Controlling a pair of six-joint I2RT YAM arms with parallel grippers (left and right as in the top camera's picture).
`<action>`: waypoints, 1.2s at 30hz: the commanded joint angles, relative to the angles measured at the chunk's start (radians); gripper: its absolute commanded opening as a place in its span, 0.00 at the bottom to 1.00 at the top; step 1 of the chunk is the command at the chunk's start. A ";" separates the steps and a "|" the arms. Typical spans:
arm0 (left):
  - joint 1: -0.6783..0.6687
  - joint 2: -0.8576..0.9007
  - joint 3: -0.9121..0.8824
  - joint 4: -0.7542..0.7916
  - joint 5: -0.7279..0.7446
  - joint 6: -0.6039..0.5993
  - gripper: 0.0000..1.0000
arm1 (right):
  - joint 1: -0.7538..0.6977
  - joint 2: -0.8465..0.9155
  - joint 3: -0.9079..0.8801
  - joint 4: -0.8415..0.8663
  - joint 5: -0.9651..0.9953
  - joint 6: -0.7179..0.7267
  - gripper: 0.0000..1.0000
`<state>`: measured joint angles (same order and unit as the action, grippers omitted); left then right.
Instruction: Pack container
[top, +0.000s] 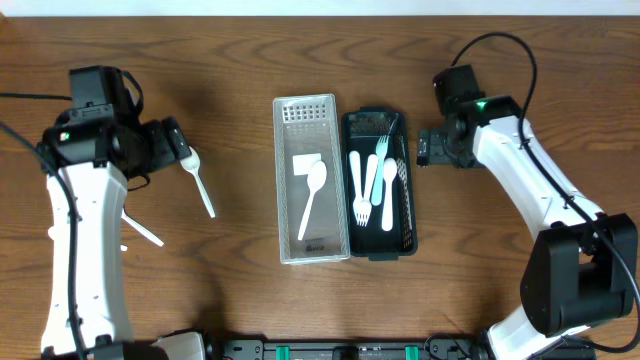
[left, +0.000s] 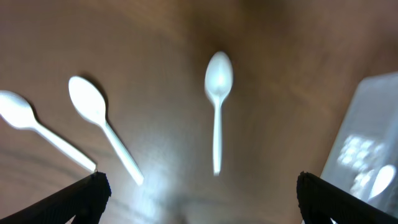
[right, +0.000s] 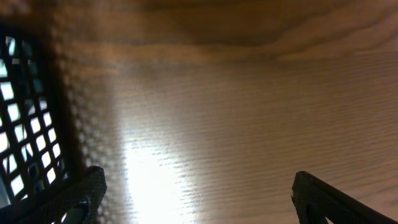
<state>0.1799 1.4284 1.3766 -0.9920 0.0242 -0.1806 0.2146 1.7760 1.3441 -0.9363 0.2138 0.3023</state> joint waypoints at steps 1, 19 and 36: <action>0.004 0.025 0.002 0.019 0.017 -0.041 0.98 | -0.017 -0.012 0.018 -0.001 0.022 -0.013 0.99; 0.004 0.514 0.002 0.082 0.093 0.086 0.98 | -0.063 -0.012 0.018 0.039 0.023 -0.073 0.99; 0.004 0.665 0.002 0.124 0.115 0.132 0.98 | -0.068 -0.012 0.018 0.038 0.023 -0.076 0.99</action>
<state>0.1799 2.0525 1.3815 -0.8707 0.1242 -0.0715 0.1551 1.7760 1.3460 -0.8993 0.2214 0.2394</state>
